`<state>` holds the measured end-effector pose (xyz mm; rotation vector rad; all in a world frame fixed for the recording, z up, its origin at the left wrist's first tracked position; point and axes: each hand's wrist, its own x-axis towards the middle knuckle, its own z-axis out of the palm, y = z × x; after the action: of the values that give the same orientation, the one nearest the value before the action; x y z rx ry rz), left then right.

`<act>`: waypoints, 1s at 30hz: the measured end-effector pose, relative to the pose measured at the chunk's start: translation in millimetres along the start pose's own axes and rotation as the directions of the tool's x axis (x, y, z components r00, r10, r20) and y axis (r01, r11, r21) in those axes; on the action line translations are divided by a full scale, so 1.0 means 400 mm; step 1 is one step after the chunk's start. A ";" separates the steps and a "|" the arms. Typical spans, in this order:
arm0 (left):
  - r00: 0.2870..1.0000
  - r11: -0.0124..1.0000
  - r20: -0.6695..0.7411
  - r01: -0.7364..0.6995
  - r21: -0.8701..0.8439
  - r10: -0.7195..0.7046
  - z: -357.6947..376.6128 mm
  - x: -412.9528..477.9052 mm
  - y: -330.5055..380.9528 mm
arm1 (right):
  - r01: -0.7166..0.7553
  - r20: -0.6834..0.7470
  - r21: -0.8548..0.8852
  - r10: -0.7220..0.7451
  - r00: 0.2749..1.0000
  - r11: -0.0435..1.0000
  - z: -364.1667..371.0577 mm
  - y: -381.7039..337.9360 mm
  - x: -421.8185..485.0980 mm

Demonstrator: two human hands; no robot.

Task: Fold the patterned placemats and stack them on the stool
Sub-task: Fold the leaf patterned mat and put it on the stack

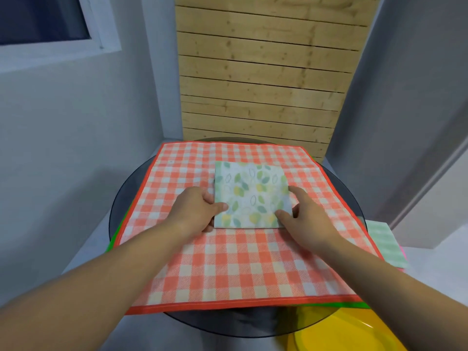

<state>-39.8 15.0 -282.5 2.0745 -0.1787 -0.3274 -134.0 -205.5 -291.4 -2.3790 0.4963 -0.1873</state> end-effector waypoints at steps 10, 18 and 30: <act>0.993 0.942 0.036 -0.122 0.312 0.116 0.032 -0.012 -0.006 | 0.046 0.048 -0.247 -0.035 0.998 0.968 0.016 0.013 0.006; 0.990 0.805 0.082 -0.141 0.576 0.114 0.066 -0.053 0.001 | 0.040 0.091 -0.440 0.001 0.996 0.897 0.026 -0.001 0.001; 0.985 0.671 0.009 -0.125 0.731 0.174 0.121 -0.065 -0.022 | -0.047 -0.034 -0.599 0.033 0.999 0.799 0.086 -0.024 -0.025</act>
<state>-79.5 -13.6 -309.0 2.8449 -0.5123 -0.0792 -131.3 -173.9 -310.9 -2.9870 0.6972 -0.0338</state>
